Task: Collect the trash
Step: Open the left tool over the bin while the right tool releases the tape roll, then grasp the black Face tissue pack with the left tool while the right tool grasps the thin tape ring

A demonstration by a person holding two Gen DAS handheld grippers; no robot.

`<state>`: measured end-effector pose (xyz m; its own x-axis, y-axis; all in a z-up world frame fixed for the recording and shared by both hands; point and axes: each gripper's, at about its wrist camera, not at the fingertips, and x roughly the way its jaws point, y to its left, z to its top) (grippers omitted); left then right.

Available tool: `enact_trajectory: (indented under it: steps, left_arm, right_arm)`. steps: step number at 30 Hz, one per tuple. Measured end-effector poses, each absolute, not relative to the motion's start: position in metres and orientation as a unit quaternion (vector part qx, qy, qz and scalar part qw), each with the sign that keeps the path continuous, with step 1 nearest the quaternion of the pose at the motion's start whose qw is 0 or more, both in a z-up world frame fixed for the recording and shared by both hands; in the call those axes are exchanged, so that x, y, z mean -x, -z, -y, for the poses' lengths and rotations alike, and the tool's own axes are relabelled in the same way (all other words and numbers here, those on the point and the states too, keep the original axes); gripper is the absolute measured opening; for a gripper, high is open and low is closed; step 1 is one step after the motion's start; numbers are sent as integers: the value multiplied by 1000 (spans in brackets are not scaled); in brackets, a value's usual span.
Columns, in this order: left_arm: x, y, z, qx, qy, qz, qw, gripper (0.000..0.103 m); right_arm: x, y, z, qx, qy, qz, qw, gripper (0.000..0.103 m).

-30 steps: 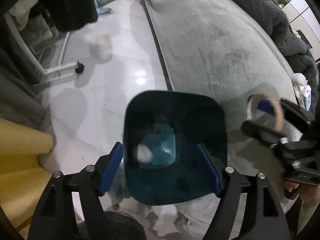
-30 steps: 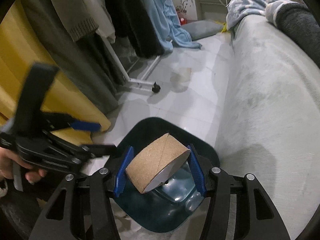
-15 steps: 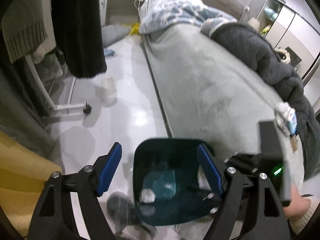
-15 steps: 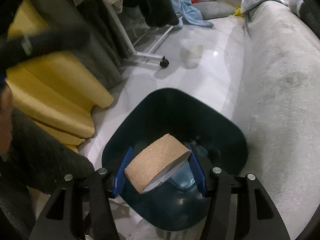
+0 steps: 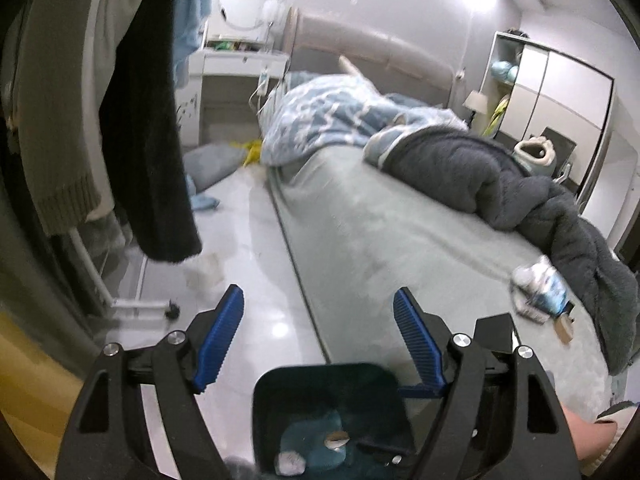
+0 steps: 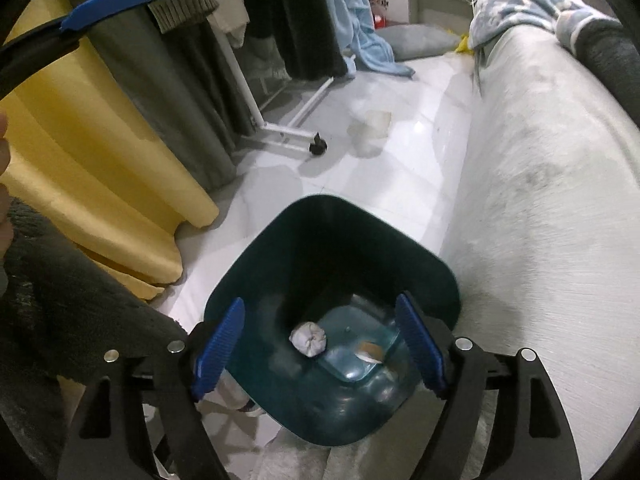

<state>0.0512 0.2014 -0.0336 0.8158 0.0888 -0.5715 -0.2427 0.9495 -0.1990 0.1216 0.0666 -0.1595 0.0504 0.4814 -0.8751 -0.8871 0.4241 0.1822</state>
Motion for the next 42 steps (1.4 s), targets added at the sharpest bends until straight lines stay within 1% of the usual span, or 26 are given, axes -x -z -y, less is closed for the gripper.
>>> enact_trajectory:
  steps: [5, 10, 18, 26, 42]
  left_arm:
    - [-54, 16, -175, 101, -75, -253, 959, 82]
    - [-60, 10, -147, 73, -53, -241, 966, 87]
    - [-72, 8, -118, 86, -26, -235, 968, 93]
    - [-83, 8, -94, 81, -11, -236, 968, 94]
    - [-109, 20, -51, 86, 17, -256, 963, 95]
  right_arm:
    - [-121, 138, -48, 196, -499, -454, 711, 80]
    - [-129, 119, -21, 183, -490, -428, 737, 83]
    - [-149, 102, 29, 158, -455, -407, 776, 83]
    - [-161, 89, 74, 142, -418, -386, 810, 84]
    - [-177, 75, 157, 105, -346, -369, 856, 87]
